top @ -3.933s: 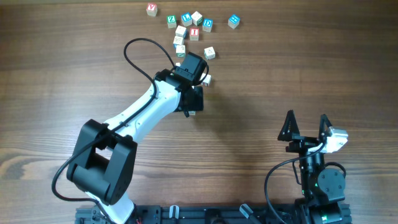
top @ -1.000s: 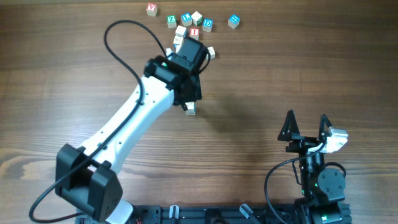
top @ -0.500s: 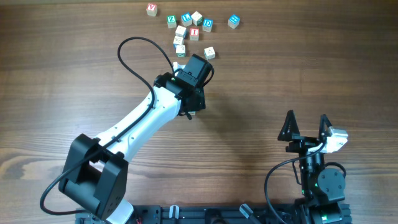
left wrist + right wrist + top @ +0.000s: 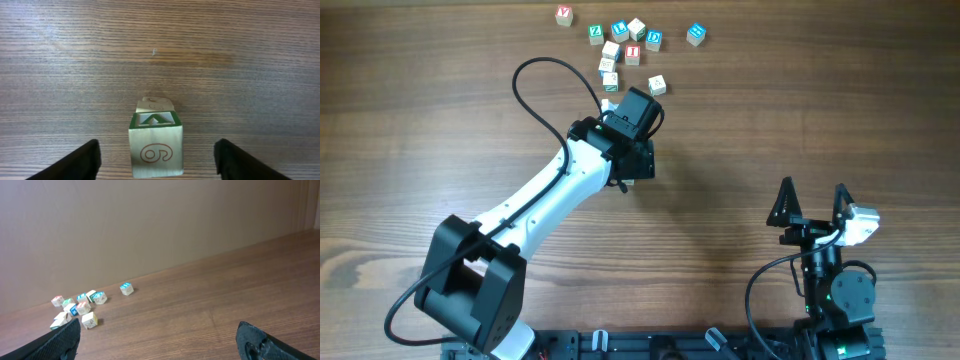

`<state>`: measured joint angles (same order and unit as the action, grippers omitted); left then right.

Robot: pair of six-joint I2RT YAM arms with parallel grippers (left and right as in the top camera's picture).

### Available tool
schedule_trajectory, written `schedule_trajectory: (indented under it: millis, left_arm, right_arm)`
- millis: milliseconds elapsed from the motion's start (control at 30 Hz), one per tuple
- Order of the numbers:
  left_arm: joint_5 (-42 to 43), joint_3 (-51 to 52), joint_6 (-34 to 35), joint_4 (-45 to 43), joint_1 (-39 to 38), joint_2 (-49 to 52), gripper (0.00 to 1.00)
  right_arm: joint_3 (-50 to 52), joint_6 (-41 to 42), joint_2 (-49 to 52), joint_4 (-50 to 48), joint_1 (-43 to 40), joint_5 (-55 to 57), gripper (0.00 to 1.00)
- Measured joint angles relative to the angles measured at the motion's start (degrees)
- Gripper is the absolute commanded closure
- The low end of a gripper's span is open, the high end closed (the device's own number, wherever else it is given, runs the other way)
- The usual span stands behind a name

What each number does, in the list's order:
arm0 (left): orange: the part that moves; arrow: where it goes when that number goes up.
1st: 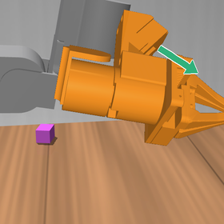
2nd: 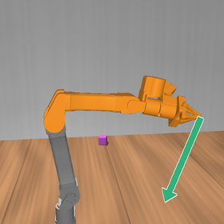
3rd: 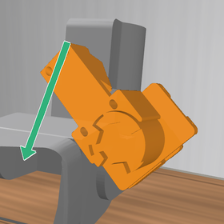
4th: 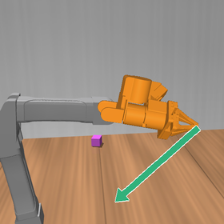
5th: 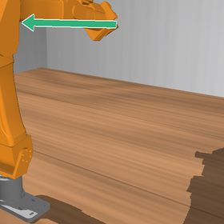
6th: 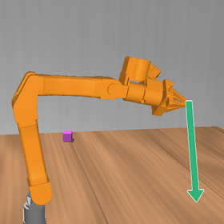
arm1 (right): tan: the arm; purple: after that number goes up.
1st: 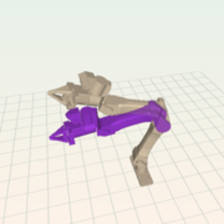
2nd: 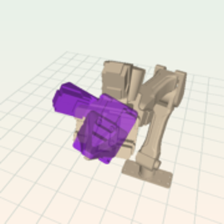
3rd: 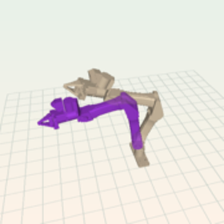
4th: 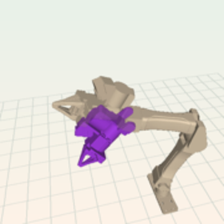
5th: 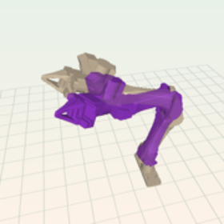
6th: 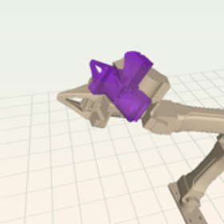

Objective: Form a tower
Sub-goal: 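Lower the held block onto the placed block and release it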

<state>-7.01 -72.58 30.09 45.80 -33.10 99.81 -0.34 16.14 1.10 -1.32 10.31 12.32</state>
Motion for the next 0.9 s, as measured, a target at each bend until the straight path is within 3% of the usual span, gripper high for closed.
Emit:
schedule_trajectory:
  millis: [167, 300, 467, 600, 800, 900]
  left_arm:
    - [3.1, 0.0, -5.4, -0.3, 0.1, 0.0, 0.1]
    - [3.9, 0.0, -6.2, -1.4, 0.1, 2.2, 0.17]
    - [2.8, 0.3, -6.7, -2.2, 0.1, 7.9, 0.18]
    - [2.1, 0.3, -7.1, -3.2, 0.1, 8.7, 0.4]
    - [2.1, 0.5, -7.1, -4.7, 0.1, 9.3, 0.39]
    - [2.1, 2.3, -7.0, -6.0, 0.1, 9.3, 0.5]
  right_arm:
    - [0.0, 0.0, 0.0, 0.0, 0.0, 0.0, 0.01]
    - [0.0, 0.0, 0.0, 0.0, 0.0, 0.0, 0.0]
    - [0.0, 0.0, 0.0, 0.0, 0.0, 0.0, 0.0]
    - [0.0, 0.0, 0.0, 0.0, 0.0, 0.0, 0.0]
    - [0.0, 0.0, 0.0, 0.0, 0.0, 0.0, 0.01]
    - [0.0, 0.0, 0.0, 0.0, 0.0, 0.0, 0.0]
